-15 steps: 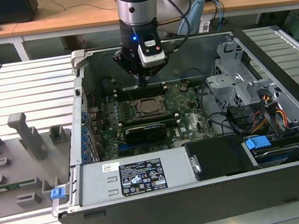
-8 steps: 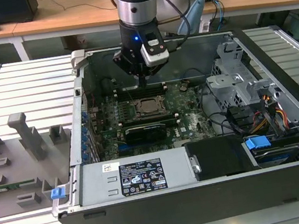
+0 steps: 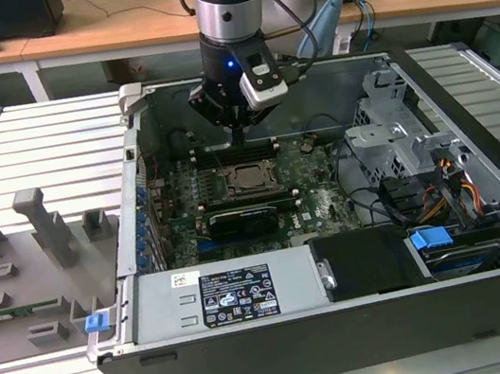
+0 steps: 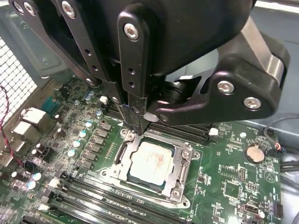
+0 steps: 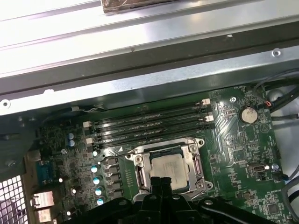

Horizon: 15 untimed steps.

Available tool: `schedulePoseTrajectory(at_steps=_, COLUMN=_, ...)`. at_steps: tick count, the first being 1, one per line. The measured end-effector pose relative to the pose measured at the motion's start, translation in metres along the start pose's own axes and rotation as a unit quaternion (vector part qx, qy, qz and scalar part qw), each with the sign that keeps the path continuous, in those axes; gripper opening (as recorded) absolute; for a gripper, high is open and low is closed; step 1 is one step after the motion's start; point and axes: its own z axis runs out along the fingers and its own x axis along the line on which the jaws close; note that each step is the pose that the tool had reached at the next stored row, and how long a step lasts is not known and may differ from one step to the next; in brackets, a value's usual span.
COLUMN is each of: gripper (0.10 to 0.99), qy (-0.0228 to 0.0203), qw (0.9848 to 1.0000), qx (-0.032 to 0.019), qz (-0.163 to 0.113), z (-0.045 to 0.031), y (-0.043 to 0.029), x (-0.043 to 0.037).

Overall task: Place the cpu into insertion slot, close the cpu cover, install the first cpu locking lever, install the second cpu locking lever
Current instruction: 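Install the first cpu locking lever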

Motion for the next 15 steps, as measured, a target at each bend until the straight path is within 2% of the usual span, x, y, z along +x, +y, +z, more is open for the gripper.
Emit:
schedulePoseTrajectory(at_steps=7, gripper=0.106, qy=0.0022, qw=0.9991, qx=0.0005, qz=-0.042, z=0.0, y=0.0, x=0.0)
schedulePoseTrajectory(at_steps=10, gripper=0.106, qy=0.0036, qw=0.9976, qx=0.0008, qz=-0.069, z=0.0001, y=0.0, x=0.0)
schedulePoseTrajectory(at_steps=13, gripper=0.106, qy=0.0051, qw=0.995, qx=0.0012, qz=-0.1, z=0.0006, y=0.0, x=0.0)
schedulePoseTrajectory(at_steps=14, gripper=0.106, qy=0.0064, qw=0.9923, qx=0.0017, qz=-0.124, z=0.0008, y=-0.0001, x=0.0)
schedulePoseTrajectory(at_steps=15, gripper=0.106, qy=0.0062, qw=0.9917, qx=0.0016, qz=-0.129, z=0.0009, y=-0.0002, x=0.0005)
